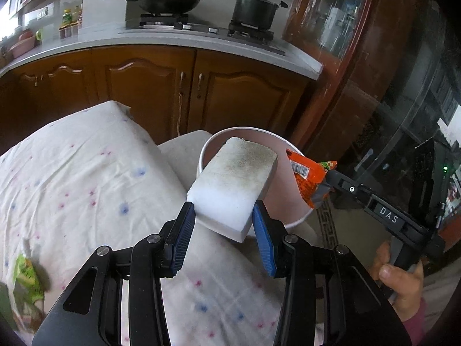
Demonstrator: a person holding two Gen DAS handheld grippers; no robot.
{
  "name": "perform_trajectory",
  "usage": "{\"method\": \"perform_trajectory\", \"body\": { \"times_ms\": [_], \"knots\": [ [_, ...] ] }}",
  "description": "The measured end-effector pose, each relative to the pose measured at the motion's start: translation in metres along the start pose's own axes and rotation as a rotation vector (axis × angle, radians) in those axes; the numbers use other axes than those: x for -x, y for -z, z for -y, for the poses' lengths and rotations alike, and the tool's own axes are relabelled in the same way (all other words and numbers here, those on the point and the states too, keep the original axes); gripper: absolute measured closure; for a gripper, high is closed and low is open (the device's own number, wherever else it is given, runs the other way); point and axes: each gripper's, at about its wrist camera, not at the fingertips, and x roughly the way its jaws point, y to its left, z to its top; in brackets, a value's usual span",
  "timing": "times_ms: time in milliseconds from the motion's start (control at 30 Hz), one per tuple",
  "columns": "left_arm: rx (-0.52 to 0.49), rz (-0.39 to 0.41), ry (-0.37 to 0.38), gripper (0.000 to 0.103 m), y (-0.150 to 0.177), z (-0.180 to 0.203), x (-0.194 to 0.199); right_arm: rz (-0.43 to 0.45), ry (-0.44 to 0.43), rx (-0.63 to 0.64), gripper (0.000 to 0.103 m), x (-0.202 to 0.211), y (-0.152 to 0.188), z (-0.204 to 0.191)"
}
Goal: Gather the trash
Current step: 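Carry the sponge and orange wrapper toward the bin, then open both tools over the bin to drop the sponge and wrapper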
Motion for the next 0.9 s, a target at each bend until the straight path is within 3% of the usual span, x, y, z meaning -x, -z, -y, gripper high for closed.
{"method": "perform_trajectory", "body": {
  "times_ms": [533, 800, 900],
  "knots": [
    [-0.049, -0.078, -0.039, 0.061, -0.022, 0.025, -0.064, -0.043, 0.036, -0.027, 0.1, -0.028, -0.012, 0.029],
    [-0.035, -0.126, -0.042, 0.055, -0.024, 0.024, -0.081, -0.072, 0.04, -0.028, 0.094, -0.04, -0.015, 0.034],
    [-0.037, -0.134, -0.046, 0.048, -0.022, 0.024, -0.083, -0.075, 0.041, -0.039, 0.092, -0.041, -0.015, 0.035]
  ]
}}
